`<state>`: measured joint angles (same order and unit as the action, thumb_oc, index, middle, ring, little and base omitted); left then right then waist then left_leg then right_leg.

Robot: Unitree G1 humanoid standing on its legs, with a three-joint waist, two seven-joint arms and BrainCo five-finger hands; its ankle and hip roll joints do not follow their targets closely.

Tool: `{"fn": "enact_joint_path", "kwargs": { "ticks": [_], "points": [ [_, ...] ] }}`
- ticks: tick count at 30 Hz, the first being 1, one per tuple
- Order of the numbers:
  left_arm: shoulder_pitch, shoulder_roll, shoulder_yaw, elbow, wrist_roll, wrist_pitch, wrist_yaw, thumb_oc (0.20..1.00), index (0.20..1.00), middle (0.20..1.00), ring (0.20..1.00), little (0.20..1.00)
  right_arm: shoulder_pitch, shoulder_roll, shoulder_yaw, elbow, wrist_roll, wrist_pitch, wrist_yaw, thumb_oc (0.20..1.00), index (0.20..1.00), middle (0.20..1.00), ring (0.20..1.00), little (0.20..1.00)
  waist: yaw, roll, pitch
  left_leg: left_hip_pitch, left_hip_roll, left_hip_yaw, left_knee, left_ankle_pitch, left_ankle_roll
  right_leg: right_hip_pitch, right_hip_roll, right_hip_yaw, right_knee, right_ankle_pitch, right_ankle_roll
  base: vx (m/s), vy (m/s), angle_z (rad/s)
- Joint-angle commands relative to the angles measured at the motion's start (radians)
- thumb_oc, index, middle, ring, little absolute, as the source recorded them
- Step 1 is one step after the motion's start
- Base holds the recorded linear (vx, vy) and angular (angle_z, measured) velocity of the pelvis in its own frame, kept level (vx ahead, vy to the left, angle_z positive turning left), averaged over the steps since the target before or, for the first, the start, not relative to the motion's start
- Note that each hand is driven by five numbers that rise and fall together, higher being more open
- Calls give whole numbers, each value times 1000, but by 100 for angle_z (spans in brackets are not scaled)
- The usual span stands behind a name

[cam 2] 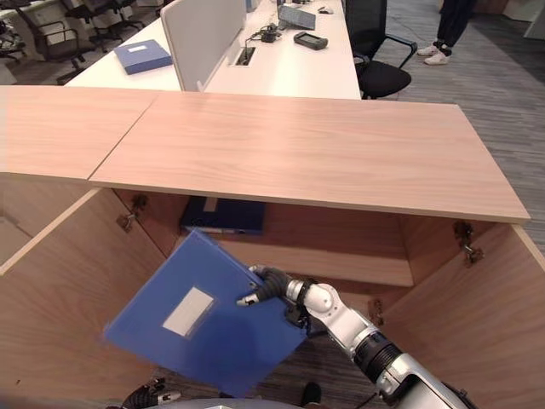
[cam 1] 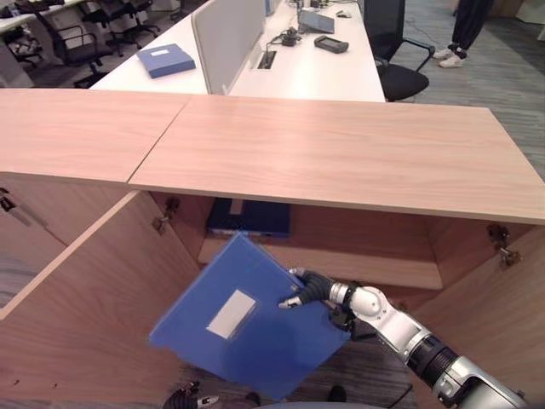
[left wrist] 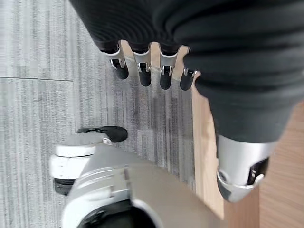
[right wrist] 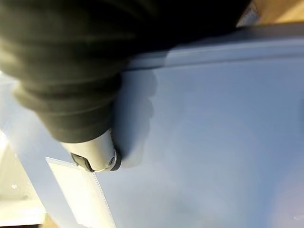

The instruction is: Put the empty folder in the office cabinet

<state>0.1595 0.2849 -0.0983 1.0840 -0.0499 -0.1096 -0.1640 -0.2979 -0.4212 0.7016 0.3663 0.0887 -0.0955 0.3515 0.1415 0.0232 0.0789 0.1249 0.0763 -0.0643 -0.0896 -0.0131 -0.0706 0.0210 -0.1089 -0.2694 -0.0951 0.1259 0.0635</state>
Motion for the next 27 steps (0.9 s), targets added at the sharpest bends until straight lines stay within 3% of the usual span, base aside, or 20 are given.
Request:
{"fn": "enact_joint_path", "kwargs": {
  "ticks": [1, 9, 18, 27],
  "points": [
    [-80, 30, -62, 55, 45, -10, 18, 1000, 1000, 1000, 1000, 1000, -97, 69, 9, 18, 3, -28, -3, 200, 200, 200, 200, 200, 21, -21, 22, -44, 25, -12, 2, -11, -39, 142, -42, 23, 39, -191, 88, -3, -4, 11],
    [-91, 36, -108, 36, 52, -12, 30, 1000, 1000, 1000, 1000, 1000, -63, 154, -43, 204, 111, 1, -46, 200, 200, 200, 200, 200, 36, -20, 21, -54, 20, -36, 2, -5, -39, 146, -43, 2, 39, -192, 87, 3, 1, 7],
    [-73, 28, -154, 31, 10, -6, 39, 1000, 1000, 1000, 1000, 1000, -25, 285, -337, 495, 616, 14, -166, 200, 200, 200, 200, 200, 41, -13, 20, -60, 15, -42, 2, -3, -39, 145, -41, -6, 41, -191, 87, 2, 8, 6],
    [-56, 21, -159, 28, -36, 0, 56, 1000, 1000, 1000, 1000, 1000, -61, 298, -590, 542, 922, -57, -249, 200, 200, 200, 200, 200, 34, -3, 23, -58, 13, -44, 2, -9, -39, 149, -40, -8, 43, -196, 87, 0, 0, 0]
  ]
}}
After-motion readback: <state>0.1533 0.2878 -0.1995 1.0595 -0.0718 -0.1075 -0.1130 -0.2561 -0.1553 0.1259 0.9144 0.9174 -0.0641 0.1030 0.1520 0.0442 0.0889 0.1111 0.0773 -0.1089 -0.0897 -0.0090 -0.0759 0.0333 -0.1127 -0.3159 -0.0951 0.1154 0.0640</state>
